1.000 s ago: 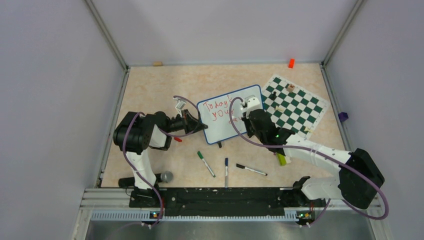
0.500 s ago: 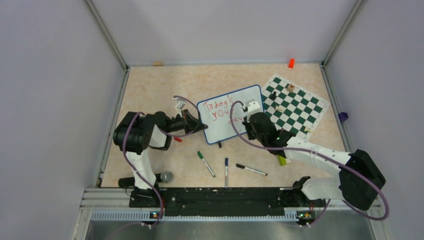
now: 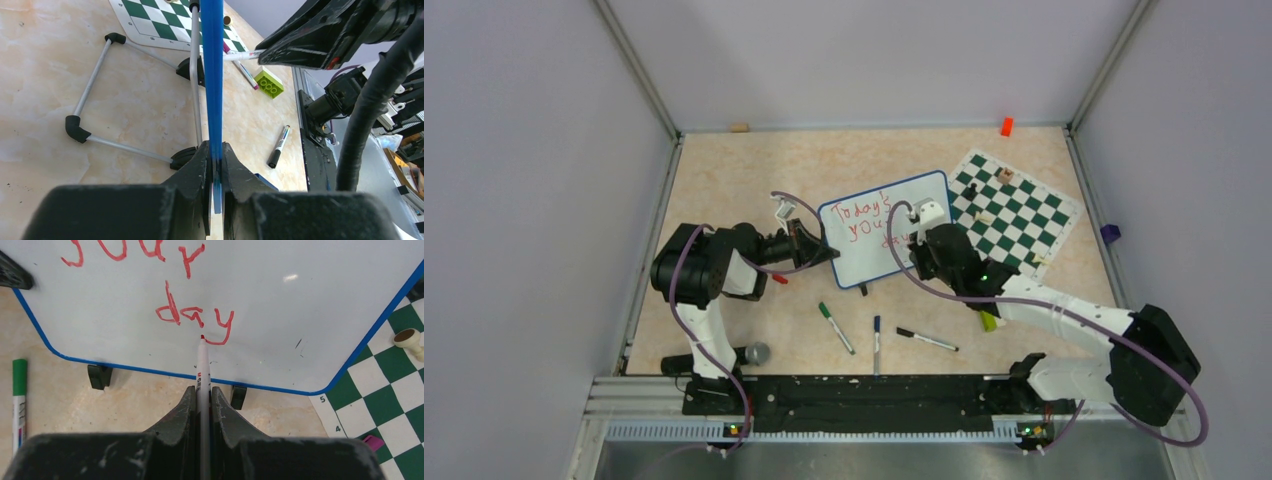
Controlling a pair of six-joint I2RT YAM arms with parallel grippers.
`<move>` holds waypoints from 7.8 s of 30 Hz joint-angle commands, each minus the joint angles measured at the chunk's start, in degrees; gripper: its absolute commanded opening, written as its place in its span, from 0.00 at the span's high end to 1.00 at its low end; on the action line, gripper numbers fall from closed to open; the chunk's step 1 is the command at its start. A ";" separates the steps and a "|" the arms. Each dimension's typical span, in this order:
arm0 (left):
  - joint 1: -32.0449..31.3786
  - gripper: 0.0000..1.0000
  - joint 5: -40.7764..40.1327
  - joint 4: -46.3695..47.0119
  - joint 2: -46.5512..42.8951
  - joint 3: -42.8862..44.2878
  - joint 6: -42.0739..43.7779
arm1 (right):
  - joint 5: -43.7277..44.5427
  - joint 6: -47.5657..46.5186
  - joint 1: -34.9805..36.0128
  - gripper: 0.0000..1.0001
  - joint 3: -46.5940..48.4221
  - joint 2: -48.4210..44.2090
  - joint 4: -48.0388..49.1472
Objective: Write a sentence on the whiteboard
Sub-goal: Write a sentence on the whiteboard, then pick up the pen cap from the center of the board, then insert the pen cap into the whiteboard marker.
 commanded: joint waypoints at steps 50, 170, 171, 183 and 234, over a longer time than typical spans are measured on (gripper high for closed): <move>7.80 0.14 -45.31 -91.23 -71.75 -6.77 19.25 | -4.36 2.39 -2.32 1.00 -9.63 -28.01 8.59; -3.14 0.37 -75.23 -128.67 -14.76 28.59 3.98 | -7.10 5.69 -3.05 1.00 -15.35 -37.98 10.21; -3.31 0.41 -75.04 -128.63 -14.06 28.98 3.93 | -7.22 5.75 -3.07 1.00 -15.30 -38.02 10.17; -5.12 0.83 -76.95 -126.68 -13.15 30.01 6.01 | -7.75 5.97 -3.18 1.00 -15.40 -38.52 10.05; -10.19 1.00 -54.29 -95.48 -45.21 17.84 -4.94 | -20.55 13.27 3.91 1.00 -18.86 -19.54 37.64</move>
